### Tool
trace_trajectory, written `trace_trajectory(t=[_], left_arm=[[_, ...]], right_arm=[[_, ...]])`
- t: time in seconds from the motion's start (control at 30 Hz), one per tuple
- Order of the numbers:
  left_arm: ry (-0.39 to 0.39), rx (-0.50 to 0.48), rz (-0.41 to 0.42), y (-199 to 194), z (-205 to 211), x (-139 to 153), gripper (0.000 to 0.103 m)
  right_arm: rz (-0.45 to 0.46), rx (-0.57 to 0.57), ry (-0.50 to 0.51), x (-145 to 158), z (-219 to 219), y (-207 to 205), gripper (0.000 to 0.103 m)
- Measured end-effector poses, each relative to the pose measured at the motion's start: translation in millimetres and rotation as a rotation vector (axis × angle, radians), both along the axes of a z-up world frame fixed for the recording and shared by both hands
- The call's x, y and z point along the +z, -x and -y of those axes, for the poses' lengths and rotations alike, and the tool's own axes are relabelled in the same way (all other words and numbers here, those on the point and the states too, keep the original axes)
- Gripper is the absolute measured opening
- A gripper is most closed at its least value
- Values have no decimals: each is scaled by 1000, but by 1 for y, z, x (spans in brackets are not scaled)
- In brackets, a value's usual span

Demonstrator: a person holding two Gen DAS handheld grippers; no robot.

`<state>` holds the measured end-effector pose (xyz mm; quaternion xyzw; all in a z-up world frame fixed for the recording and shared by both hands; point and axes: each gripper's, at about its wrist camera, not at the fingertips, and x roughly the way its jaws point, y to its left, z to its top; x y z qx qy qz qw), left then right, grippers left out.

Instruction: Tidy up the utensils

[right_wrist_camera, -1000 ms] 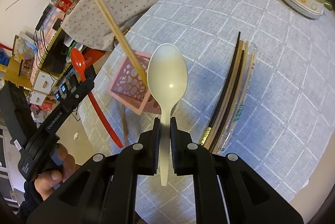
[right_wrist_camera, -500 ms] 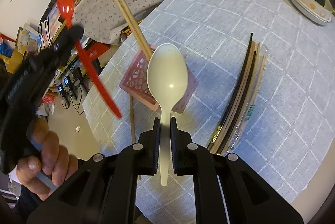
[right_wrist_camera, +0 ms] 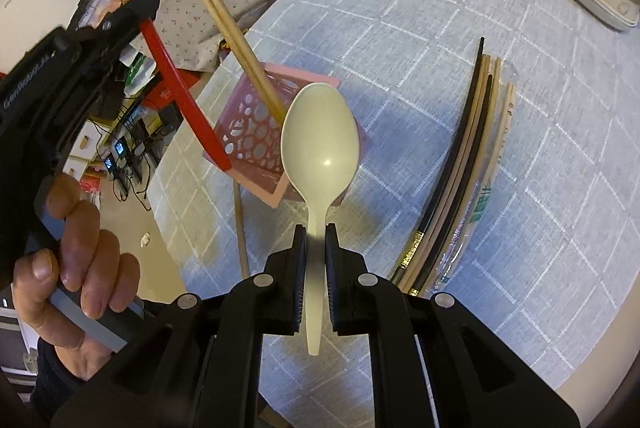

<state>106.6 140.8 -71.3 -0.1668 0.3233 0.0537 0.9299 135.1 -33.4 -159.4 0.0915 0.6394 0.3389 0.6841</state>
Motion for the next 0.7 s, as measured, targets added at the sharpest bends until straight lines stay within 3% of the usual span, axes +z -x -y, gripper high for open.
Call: trace_trajectory(t=[0.3,0.53,0.7], left_arm=[[-55,10,-55,-8,7,-17,5],[-63,-1,-1,-3,9,-20,4],[-29,-1,-15,-5,4,-23,1]], right_arm=[[-24,-11,27,-11,4,-5,10],[-7,-22,28,-9,5,-8,10],[3,-35,17,-4,9,-9,10]])
